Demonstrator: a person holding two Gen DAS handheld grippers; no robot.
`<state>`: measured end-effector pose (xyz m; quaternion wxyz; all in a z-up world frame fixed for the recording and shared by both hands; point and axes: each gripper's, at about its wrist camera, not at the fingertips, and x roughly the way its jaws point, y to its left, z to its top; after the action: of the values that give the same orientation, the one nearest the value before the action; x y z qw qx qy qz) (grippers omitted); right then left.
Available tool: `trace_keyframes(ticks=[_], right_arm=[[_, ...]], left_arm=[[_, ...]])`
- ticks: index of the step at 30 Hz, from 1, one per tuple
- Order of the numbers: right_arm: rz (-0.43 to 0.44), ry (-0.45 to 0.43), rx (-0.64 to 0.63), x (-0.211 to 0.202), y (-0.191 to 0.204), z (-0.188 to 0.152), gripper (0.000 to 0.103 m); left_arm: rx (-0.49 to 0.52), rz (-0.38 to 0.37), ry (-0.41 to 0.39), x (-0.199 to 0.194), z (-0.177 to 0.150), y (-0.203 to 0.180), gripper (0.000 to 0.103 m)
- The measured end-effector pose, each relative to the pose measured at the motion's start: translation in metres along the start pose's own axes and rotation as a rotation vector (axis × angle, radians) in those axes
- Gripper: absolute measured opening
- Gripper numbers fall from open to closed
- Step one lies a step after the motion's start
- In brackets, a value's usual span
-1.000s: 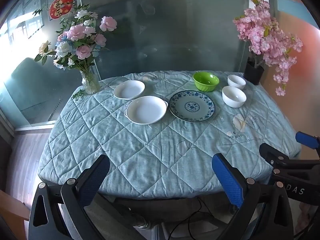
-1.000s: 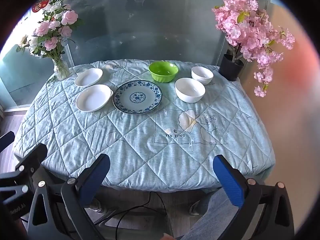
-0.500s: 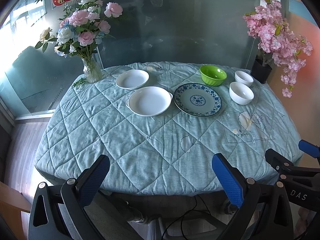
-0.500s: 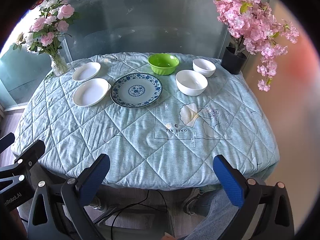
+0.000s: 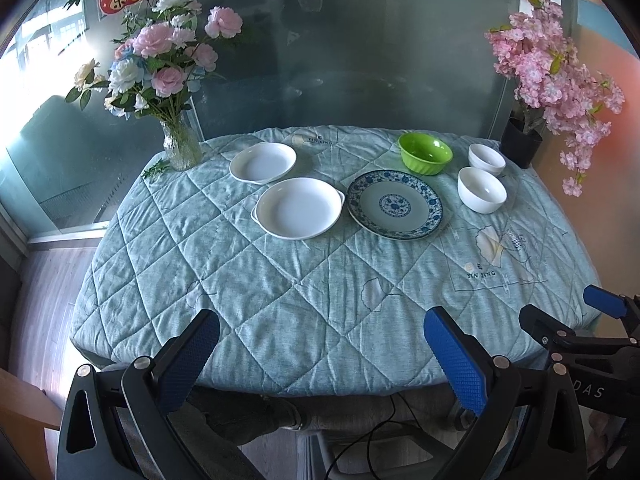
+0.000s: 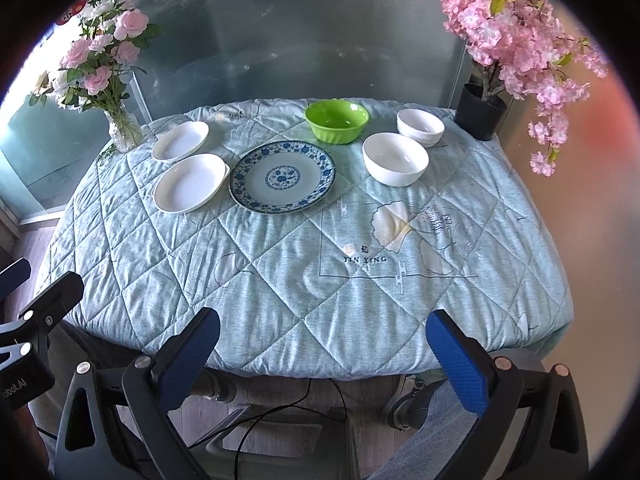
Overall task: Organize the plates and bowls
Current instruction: 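Move the right tool toward the blue-and-white patterned plate, then grasp the rim of the blue-and-white plate with the right gripper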
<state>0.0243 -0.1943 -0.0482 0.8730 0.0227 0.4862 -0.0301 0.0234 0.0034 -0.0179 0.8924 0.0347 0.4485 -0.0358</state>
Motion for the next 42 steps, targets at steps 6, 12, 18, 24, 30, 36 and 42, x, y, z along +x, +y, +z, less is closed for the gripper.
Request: trace_keyframes(ticks=[6, 12, 18, 24, 30, 36, 42], right_arm=[[0.000, 0.032, -0.020, 0.019, 0.003, 0.001, 0.102], [0.002, 0.034, -0.002, 0.035, -0.003, 0.017, 0.102], [-0.014, 0.033, -0.006, 0.049, -0.010, 0.032, 0.102], [-0.019, 0.059, -0.009, 0.069, -0.016, 0.037, 0.102], [0.006, 0.070, 0.000, 0.080, -0.023, 0.056, 0.102], [0.024, 0.067, -0.018, 0.099, -0.031, 0.090, 0.102], [0.100, 0.146, 0.023, 0.145, -0.046, 0.125, 0.102]], left_arm=[[-0.016, 0.017, 0.023, 0.028, 0.003, 0.011, 0.103], [-0.028, 0.029, 0.033, 0.055, 0.016, 0.019, 0.103], [-0.015, 0.027, 0.039, 0.077, 0.033, 0.014, 0.103], [-0.019, 0.005, 0.059, 0.107, 0.045, 0.007, 0.103], [-0.018, -0.011, 0.059, 0.131, 0.068, 0.003, 0.103], [-0.021, -0.069, 0.074, 0.161, 0.111, 0.005, 0.103], [0.013, -0.219, 0.181, 0.216, 0.169, -0.008, 0.101]])
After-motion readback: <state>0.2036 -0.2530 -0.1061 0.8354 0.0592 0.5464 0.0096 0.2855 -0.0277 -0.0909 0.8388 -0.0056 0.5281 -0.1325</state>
